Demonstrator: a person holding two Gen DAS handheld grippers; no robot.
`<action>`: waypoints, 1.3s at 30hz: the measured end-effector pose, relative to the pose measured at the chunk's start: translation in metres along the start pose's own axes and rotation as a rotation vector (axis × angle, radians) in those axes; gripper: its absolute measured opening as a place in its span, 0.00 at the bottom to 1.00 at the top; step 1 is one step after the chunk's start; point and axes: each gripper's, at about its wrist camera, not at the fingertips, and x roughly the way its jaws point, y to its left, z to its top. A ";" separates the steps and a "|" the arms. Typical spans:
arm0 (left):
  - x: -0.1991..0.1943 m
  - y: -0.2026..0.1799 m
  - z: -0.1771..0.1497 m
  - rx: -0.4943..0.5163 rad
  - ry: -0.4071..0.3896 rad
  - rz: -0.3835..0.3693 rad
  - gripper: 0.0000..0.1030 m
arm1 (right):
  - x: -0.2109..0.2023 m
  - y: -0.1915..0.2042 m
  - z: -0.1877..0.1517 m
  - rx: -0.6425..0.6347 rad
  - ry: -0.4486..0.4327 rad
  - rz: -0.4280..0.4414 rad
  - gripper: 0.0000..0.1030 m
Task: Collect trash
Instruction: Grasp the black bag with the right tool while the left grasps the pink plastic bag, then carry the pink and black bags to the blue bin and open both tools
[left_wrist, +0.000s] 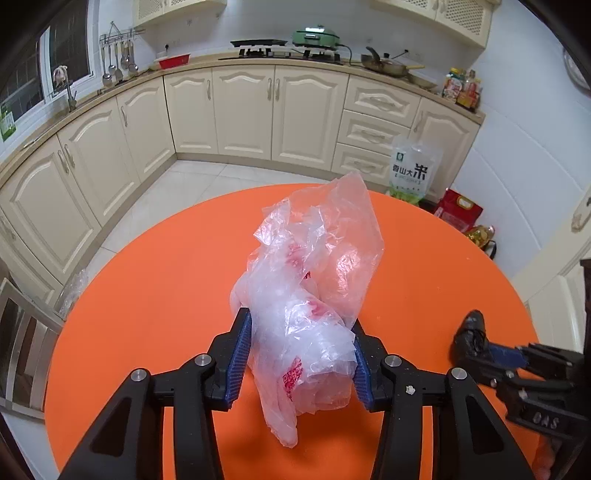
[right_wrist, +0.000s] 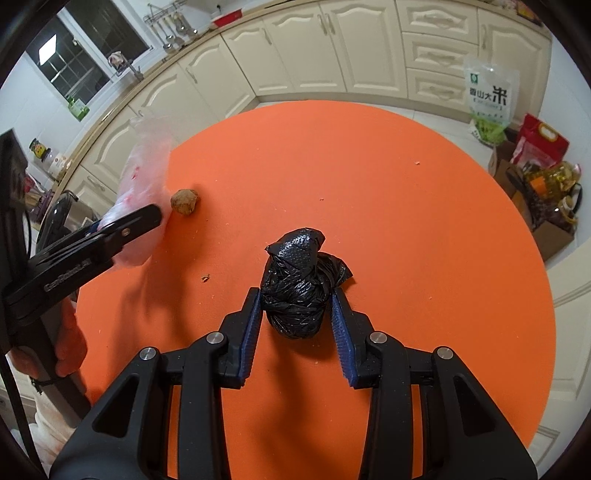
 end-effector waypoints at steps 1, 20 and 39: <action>-0.002 0.000 -0.001 0.005 -0.001 0.010 0.43 | 0.000 0.000 0.000 0.002 -0.001 -0.003 0.35; -0.064 -0.011 -0.055 -0.007 -0.067 0.085 0.40 | -0.036 0.030 -0.026 -0.003 -0.019 -0.020 0.33; -0.154 -0.079 -0.159 0.070 -0.126 -0.023 0.40 | -0.123 0.051 -0.117 0.055 -0.108 -0.092 0.34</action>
